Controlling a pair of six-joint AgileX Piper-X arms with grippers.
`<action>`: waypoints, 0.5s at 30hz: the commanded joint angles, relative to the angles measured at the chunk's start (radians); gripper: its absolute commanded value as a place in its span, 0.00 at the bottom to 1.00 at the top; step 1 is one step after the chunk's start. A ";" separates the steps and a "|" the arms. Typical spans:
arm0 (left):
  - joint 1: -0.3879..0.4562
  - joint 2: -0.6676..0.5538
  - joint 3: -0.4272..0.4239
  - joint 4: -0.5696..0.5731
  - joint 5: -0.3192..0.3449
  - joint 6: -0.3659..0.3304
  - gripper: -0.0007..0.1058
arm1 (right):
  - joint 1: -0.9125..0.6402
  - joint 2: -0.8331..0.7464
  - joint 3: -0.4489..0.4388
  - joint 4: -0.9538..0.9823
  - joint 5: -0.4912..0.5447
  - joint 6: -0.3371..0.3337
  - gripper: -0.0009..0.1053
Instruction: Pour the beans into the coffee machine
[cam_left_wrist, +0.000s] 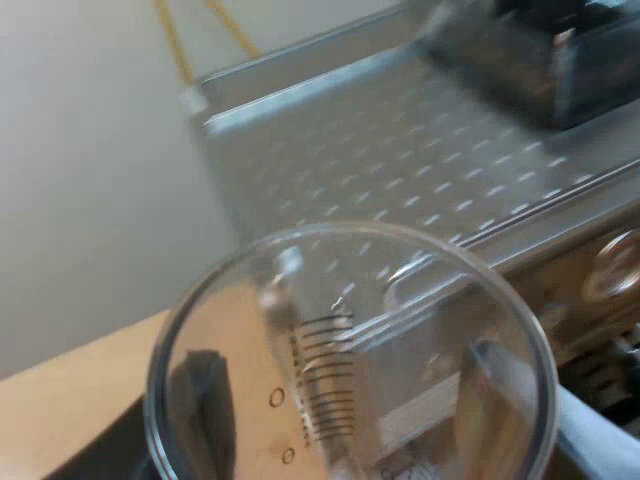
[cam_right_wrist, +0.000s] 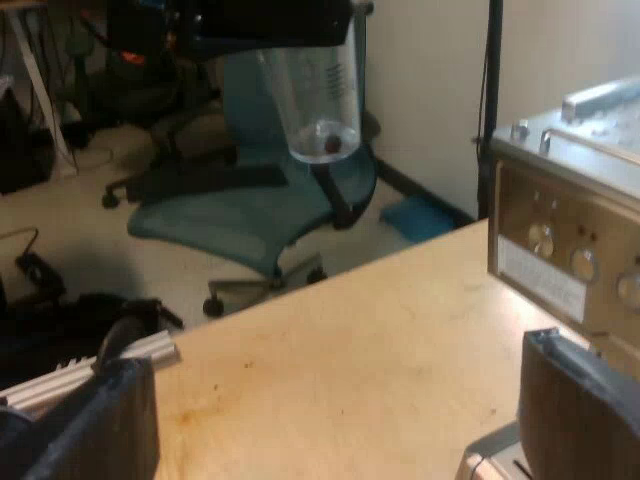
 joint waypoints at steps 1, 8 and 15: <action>0.067 -0.032 0.064 -0.051 0.055 -0.026 0.27 | 0.003 0.024 -0.015 -0.007 -0.015 -0.003 0.75; 0.254 -0.046 0.185 -0.085 0.204 -0.035 0.27 | 0.003 0.087 -0.015 -0.007 -0.030 -0.003 0.75; 0.421 -0.046 0.335 -0.235 0.332 -0.035 0.27 | 0.066 0.187 0.005 -0.015 -0.045 0.010 0.75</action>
